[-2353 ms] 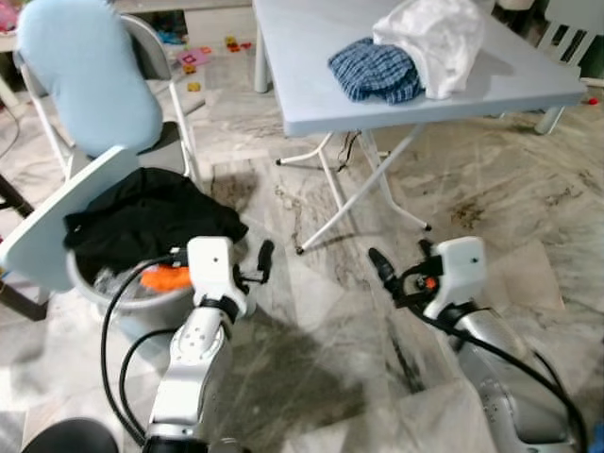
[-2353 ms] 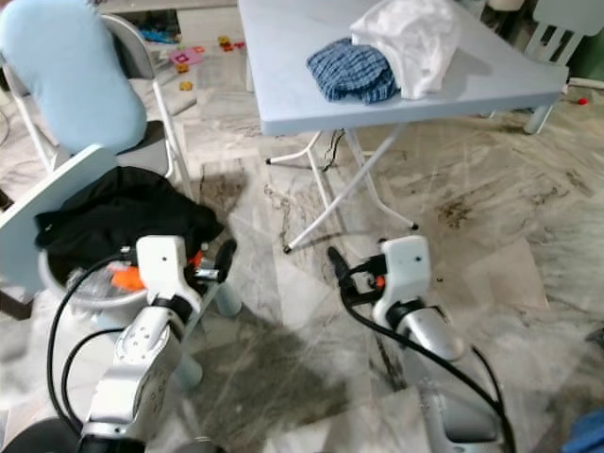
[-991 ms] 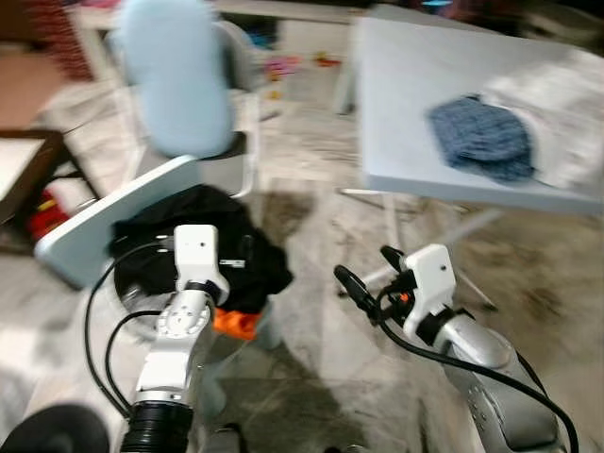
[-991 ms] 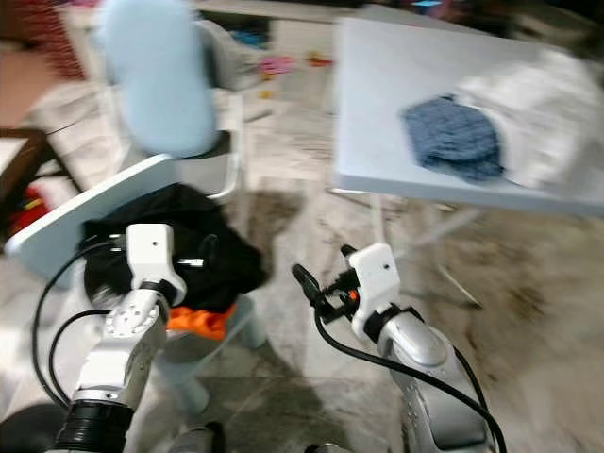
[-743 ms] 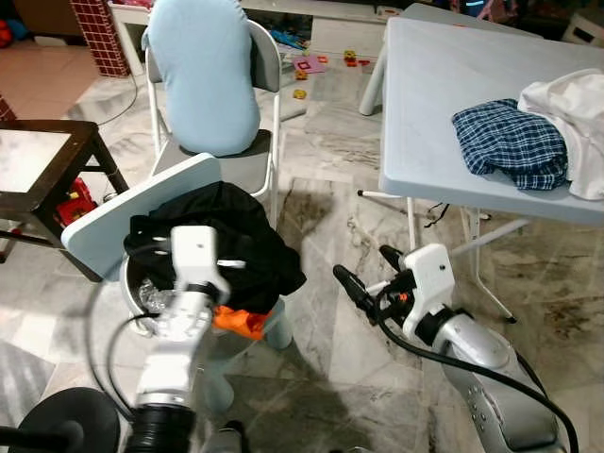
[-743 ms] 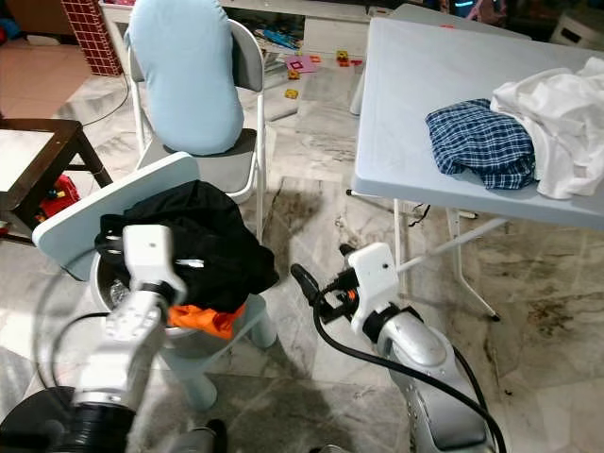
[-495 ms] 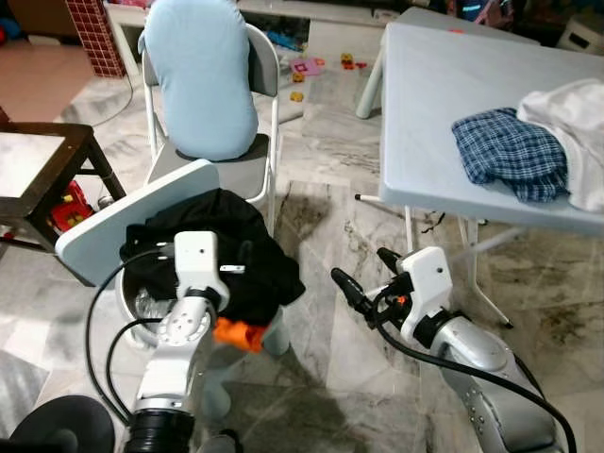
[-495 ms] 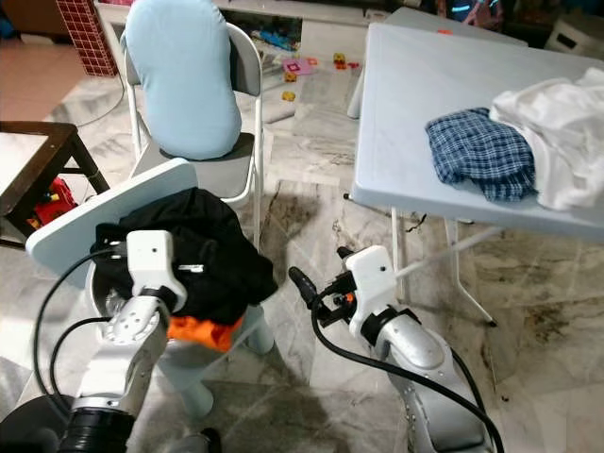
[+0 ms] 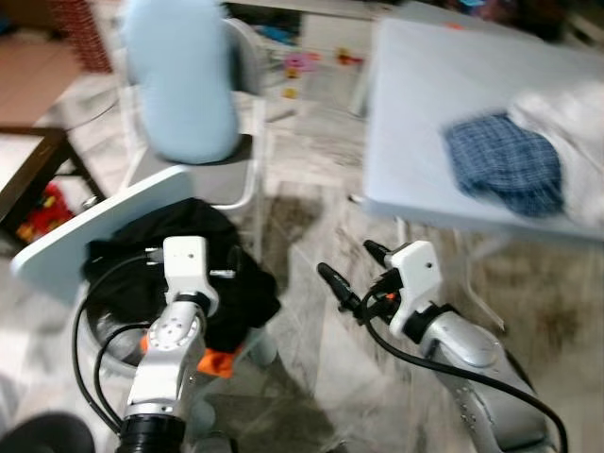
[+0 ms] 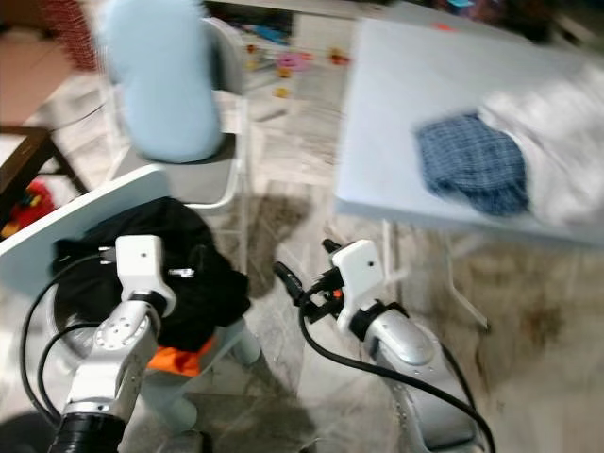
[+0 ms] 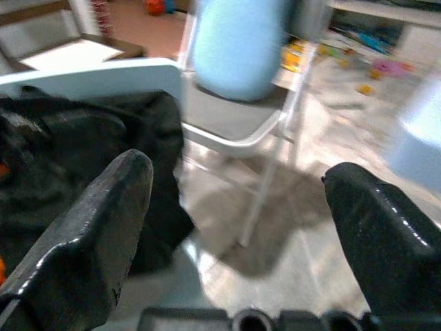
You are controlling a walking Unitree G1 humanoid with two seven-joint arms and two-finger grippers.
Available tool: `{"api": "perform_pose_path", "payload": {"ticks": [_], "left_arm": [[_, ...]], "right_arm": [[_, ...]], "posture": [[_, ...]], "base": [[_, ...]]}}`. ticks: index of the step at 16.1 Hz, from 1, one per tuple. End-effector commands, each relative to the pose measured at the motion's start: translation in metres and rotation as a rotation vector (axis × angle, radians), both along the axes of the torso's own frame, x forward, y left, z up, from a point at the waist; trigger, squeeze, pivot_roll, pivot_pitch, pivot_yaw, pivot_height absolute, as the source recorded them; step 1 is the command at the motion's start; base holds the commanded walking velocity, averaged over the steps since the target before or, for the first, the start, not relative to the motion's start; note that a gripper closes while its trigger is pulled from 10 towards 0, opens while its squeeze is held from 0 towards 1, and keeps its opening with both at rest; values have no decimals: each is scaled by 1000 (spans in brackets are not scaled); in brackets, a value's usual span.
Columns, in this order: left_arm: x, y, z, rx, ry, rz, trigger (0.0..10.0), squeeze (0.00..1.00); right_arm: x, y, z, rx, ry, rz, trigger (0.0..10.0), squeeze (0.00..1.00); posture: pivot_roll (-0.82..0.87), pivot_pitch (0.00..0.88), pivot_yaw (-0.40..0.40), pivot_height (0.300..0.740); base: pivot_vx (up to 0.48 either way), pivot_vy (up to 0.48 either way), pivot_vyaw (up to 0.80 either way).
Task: Hang hanger
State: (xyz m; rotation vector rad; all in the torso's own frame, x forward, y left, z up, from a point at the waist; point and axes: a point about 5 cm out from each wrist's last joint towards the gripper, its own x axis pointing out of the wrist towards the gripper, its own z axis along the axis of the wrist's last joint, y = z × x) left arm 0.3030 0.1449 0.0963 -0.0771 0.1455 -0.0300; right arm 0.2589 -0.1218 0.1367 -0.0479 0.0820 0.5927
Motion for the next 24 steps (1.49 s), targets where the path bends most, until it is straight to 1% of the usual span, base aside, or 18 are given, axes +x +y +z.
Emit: {"api": "perform_pose_path", "payload": {"ticks": [1, 3, 7, 10, 11, 12, 13, 14, 15, 16, 17, 18, 21, 22, 24], "left_arm": [[-2, -8, -2, -1, 8, -19, 10000, 0], [-1, -5, -3, 28, 15, 16, 10000, 0], [1, -1, -2, 33, 12, 34, 10000, 0], [4, 5, -5, 52, 30, 36, 10000, 0], [9, 10, -11, 65, 77, 5, 10000, 0], [15, 15, -10, 73, 84, -7, 10000, 0], [16, 16, -10, 75, 85, -11, 10000, 0], [27, 19, -8, 97, 101, -46, 10000, 0], [32, 19, -10, 115, 128, -72, 10000, 0], [43, 17, -10, 133, 165, -117, 10000, 0], [47, 14, -9, 125, 169, -139, 10000, 0], [49, 10, -11, 117, 182, -170, 10000, 0], [51, 1, -20, 120, 231, -211, 10000, 0], [50, -2, -29, 103, 269, -218, 0, 0], [47, -4, -37, 100, 298, -213, 0, 0]], "right_arm": [[-2, -4, -4, -3, 21, -10, 10000, 0], [-3, -3, -5, -13, 16, 0, 10000, 0], [-4, -2, -5, -18, 15, 6, 10000, 0], [-3, -3, -5, -18, 17, -5, 10000, 0], [-3, -3, -5, -18, 16, -6, 10000, 0], [-3, -3, -4, -19, 15, -4, 10000, 0], [-3, -3, -4, -20, 14, -3, 10000, 0], [-4, -2, -2, -30, 5, 4, 10000, 0], [-4, -2, -1, -33, 2, 5, 10000, 0], [-7, -2, 2, -46, -9, 7, 10000, 0], [-10, -3, 3, -49, -10, 6, 10000, 0], [-13, -4, 4, -52, -7, 3, 10000, 0], [-19, -7, 4, -71, 0, -1, 10000, 0], [-23, -10, 5, -86, 5, -5, 10000, 0], [-25, -14, 7, -98, 11, -16, 10000, 0]], "posture": [[-19, 173, -86, 740], [-19, 173, -89, 740], [-19, 174, -91, 740], [-21, 177, -94, 740], [-21, 177, -94, 740], [-26, 184, -99, 740], [-26, 184, -99, 740], [-34, 193, -100, 740], [-42, 198, -101, 740], [-64, 209, -103, 740], [-81, 216, -107, 740], [-92, 221, -109, 740], [-127, 233, -116, 740], [-155, 240, -120, 740], [-176, 243, -126, 740]], "base": [[0, 0, 0], [0, 0, 0], [0, 0, 800], [0, 0, 0], [0, 0, 0], [0, 0, 0], [0, 0, 0], [0, 0, 0], [0, 0, 0], [0, 0, 0], [0, 0, 0], [0, 0, 0], [0, 0, 0], [0, 0, 0], [0, 0, 0]]}}
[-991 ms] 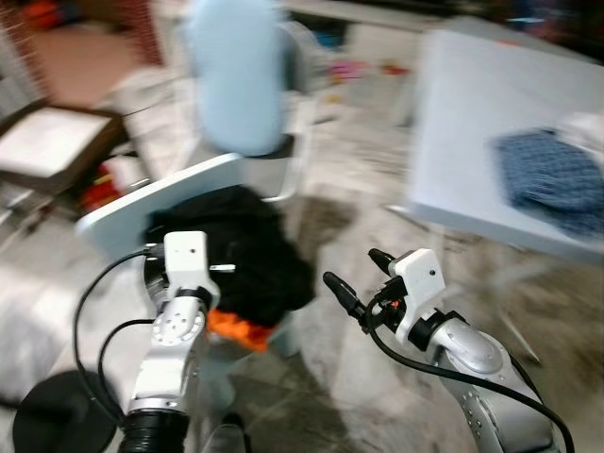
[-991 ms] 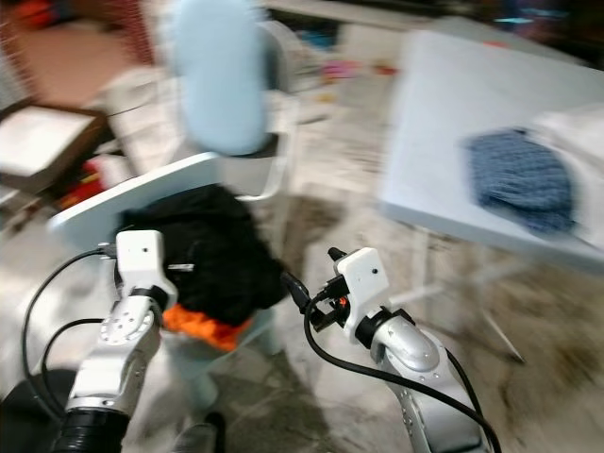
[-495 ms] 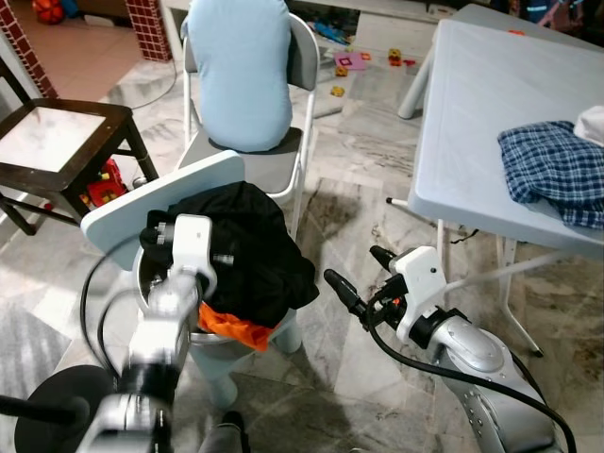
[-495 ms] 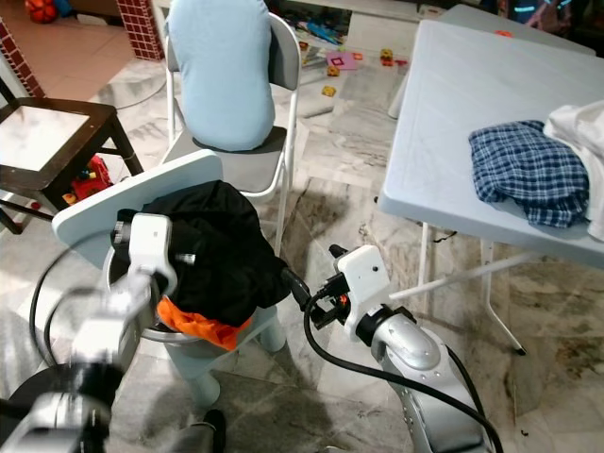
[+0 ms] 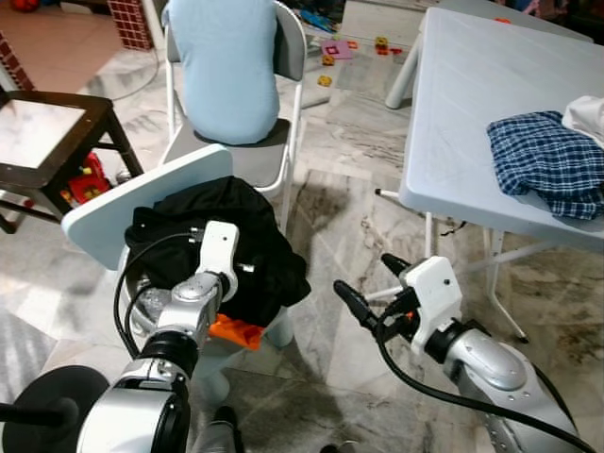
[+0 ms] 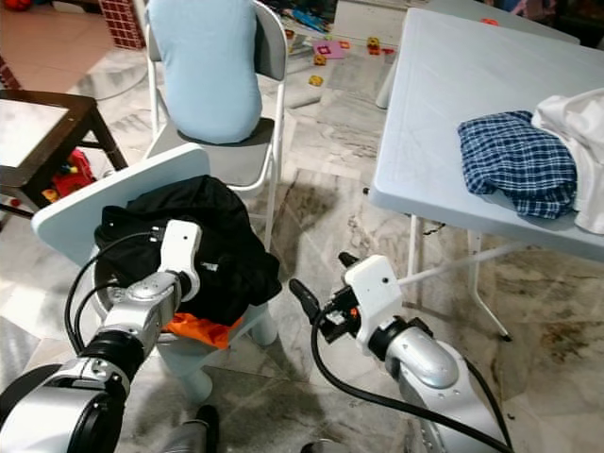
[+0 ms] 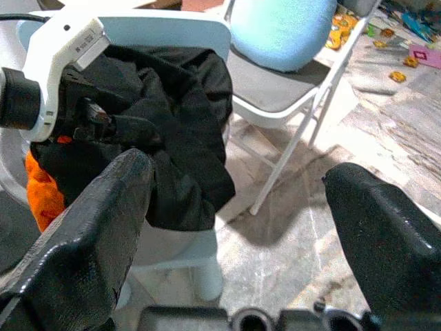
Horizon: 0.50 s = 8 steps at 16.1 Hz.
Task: Hang hanger
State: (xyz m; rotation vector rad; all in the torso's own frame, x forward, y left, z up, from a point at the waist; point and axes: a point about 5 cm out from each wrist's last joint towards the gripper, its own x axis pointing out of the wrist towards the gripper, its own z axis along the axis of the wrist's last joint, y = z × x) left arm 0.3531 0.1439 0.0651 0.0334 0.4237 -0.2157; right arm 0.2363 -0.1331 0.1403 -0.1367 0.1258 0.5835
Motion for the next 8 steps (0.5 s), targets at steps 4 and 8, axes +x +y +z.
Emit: {"api": "perform_pose_path", "payload": {"ticks": [4, 8], "left_arm": [[-4, 7, -10, 7, 35, 56, 0, 0], [-1, 19, -4, 3, -6, 118, 0, 0]], "right_arm": [[-9, -4, 3, -2, 55, 65, 10000, 0], [-8, -1, 2, -16, 81, 147, 10000, 0]], "posture": [[-173, 242, -141, 740], [-149, 234, -150, 740]], "base": [[0, 0, 0], [0, 0, 0]]}}
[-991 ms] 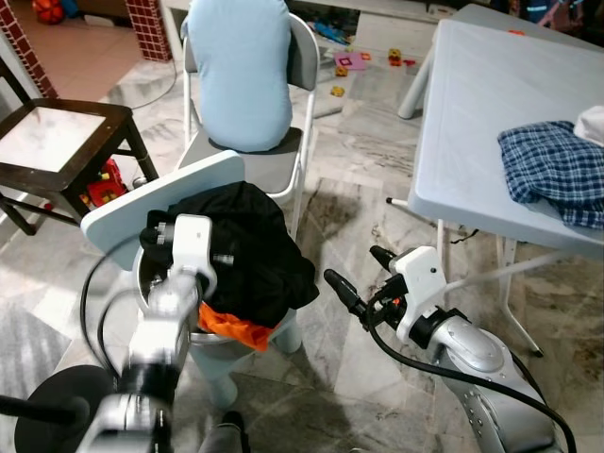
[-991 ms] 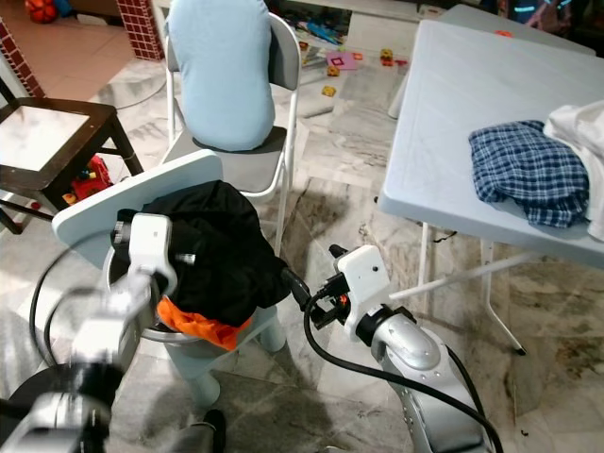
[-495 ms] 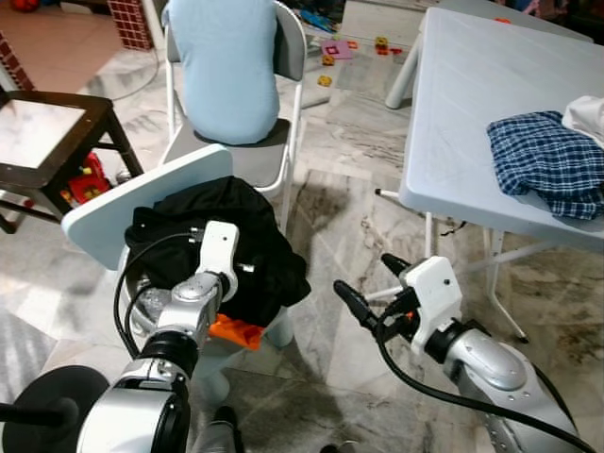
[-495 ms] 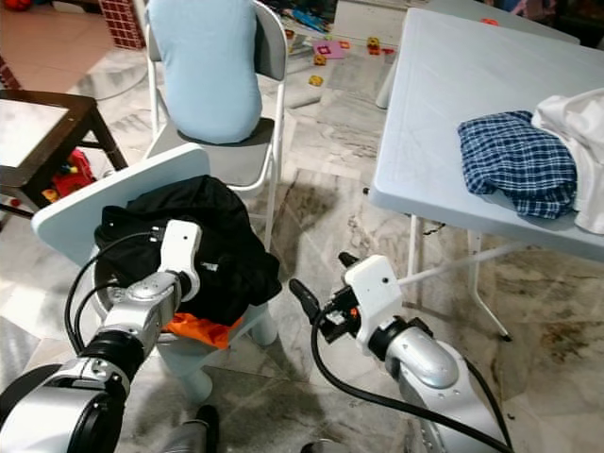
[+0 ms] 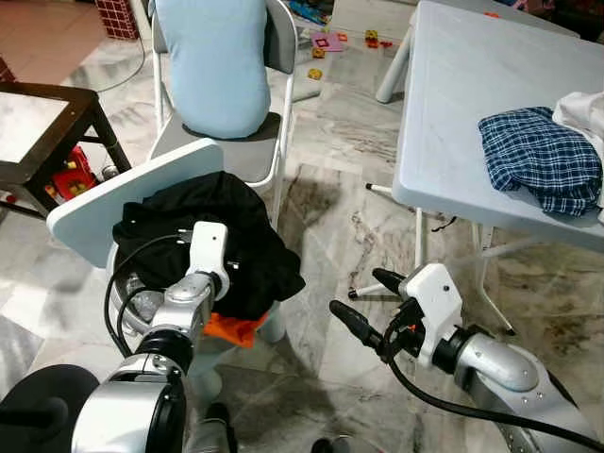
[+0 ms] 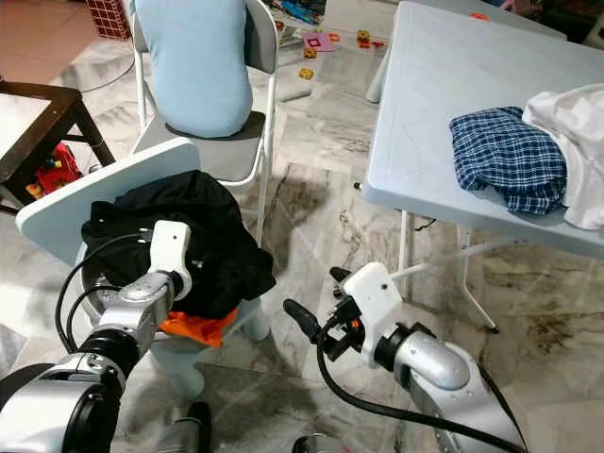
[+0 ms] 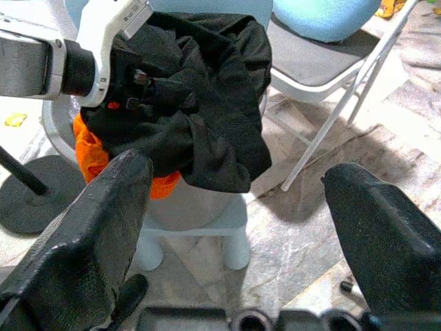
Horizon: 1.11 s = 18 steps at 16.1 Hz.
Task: Hang hanger
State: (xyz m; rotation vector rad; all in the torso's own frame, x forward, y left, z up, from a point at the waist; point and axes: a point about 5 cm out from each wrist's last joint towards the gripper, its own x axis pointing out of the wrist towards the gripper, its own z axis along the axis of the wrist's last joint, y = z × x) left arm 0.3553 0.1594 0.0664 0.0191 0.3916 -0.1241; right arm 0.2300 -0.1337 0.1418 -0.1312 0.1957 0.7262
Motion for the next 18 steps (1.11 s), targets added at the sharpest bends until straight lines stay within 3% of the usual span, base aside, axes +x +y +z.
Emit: {"api": "perform_pose_path", "payload": {"ticks": [1, 9, 12, 14, 18], "left_arm": [[-3, 9, -4, 2, 8, 55, 0, 0], [3, 37, 12, -7, -95, 217, 0, 0], [2, 44, 29, 9, -223, 290, 0, 0], [-5, 48, 29, 33, -260, 311, 0, 0], [-40, 65, 32, 95, -312, 447, 0, 0]], "right_arm": [[1, 0, 1, -9, 0, 4, 10000, 0], [7, 5, -2, 0, -2, 5, 10000, 0], [8, 6, -3, 3, -6, 4, 10000, 0], [8, 6, -4, 5, -6, 0, 10000, 0], [9, 11, -7, 11, -6, 19, 10000, 0]], "posture": [[-142, 230, -149, 740], [-110, 218, -135, 740], [-107, 215, -129, 740], [-97, 215, -126, 740], [-66, 219, -131, 740]], "base": [[0, 0, 0], [0, 0, 0], [0, 0, 0], [0, 0, 0], [0, 0, 0]]}}
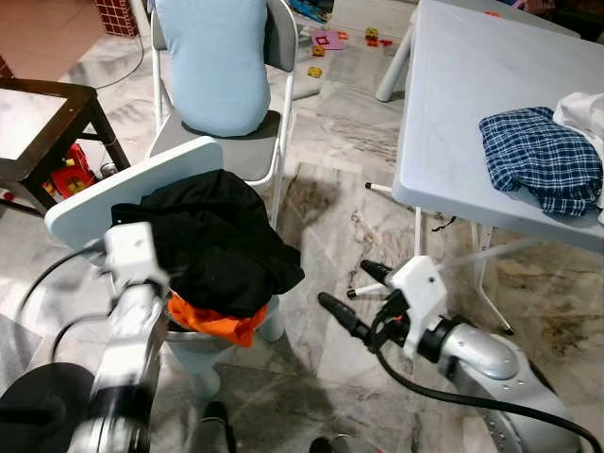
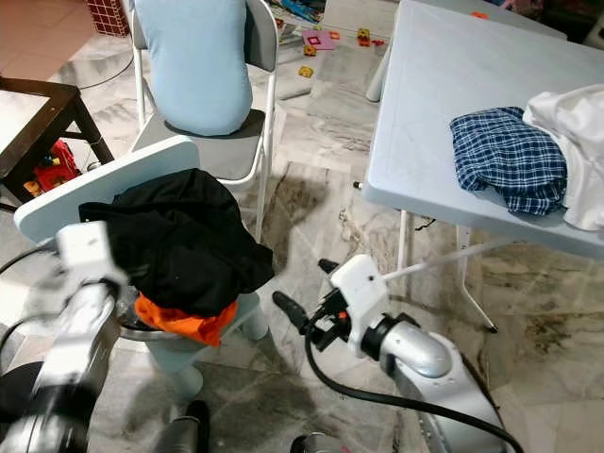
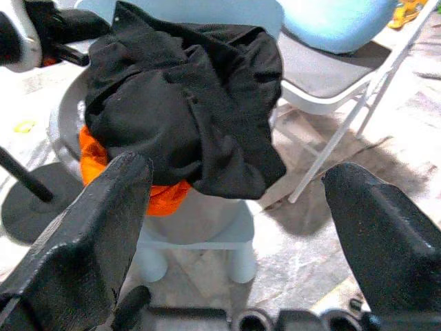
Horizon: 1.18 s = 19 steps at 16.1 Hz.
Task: Hang hanger
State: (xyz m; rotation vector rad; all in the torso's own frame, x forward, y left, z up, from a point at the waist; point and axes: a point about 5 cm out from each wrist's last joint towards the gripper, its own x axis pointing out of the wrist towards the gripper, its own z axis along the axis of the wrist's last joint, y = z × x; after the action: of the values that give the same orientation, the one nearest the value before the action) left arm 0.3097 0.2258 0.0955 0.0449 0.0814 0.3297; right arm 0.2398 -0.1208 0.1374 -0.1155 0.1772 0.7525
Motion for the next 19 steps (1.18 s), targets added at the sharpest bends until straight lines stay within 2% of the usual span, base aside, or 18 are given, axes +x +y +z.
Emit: {"api": "perform_pose_path", "payload": {"ticks": [1, 2, 3, 4, 5, 6, 7, 8, 9, 11, 14, 18, 19], "left_arm": [[-6, -4, 9, 42, -20, -5, 0, 0], [-13, -7, 10, 68, -19, -25, 0, 0], [-15, -13, 9, 68, -16, -65, 1451, 0], [-10, -21, 10, 56, -23, -116, 10000, 0], [0, -32, 15, 4, -37, -176, 10000, 0], [9, -41, 18, -31, -30, -232, 10000, 94], [18, -48, 24, -42, -43, -266, 10000, 1000], [22, -52, 27, -40, -49, -283, 10000, 1000], [33, -61, 32, -63, -59, -308, 10000, 1000], [50, -67, 31, -83, -21, -280, 10000, 1000], [60, -65, 19, -132, 68, -245, 10000, 1000], [63, -60, 10, -170, 128, -194, 10000, 1000], [62, -64, 4, -148, 164, -194, 10000, 1000]], "right_arm": [[0, -2, -2, -12, 3, -5, 10000, 0], [2, -2, -3, -12, 3, -4, 10000, 0], [3, -2, -3, -12, 2, -3, 10000, 0], [4, 0, -4, -11, -1, 1, 10000, 0], [5, 4, -3, -9, -9, 13, 10000, 0], [5, 6, -3, -11, -15, 21, 10000, 0], [4, 6, -3, -14, -18, 24, 10000, 0], [3, 6, -3, -15, -18, 23, 10000, 0], [2, 4, -4, -23, -19, 18, 10000, 0], [0, 1, -4, -29, -21, 4, 10000, 0], [-6, -2, -4, -51, -20, 4, 10000, 0], [-9, -7, -4, -68, -19, -2, 10000, 0], [-9, -8, -5, -71, -19, -4, 10000, 0]], "posture": [[-55, 219, -133, 740], [-49, 218, -134, 740], [-43, 218, -135, 740], [-38, 217, -139, 740], [-40, 216, -139, 740], [-44, 213, -139, 740], [-50, 210, -138, 740], [-50, 210, -138, 740], [-67, 209, -132, 740], [-89, 214, -127, 740], [-120, 220, -125, 740], [-137, 227, -121, 740], [-136, 228, -120, 740]], "base": [[0, 0, 0], [0, 0, 0], [0, 0, 0], [0, 0, 0], [0, 0, 0], [0, 0, 0], [0, 0, 0], [0, 0, 0], [0, 0, 0], [0, 0, 0], [0, 0, 0], [0, 0, 0], [0, 0, 0]]}}
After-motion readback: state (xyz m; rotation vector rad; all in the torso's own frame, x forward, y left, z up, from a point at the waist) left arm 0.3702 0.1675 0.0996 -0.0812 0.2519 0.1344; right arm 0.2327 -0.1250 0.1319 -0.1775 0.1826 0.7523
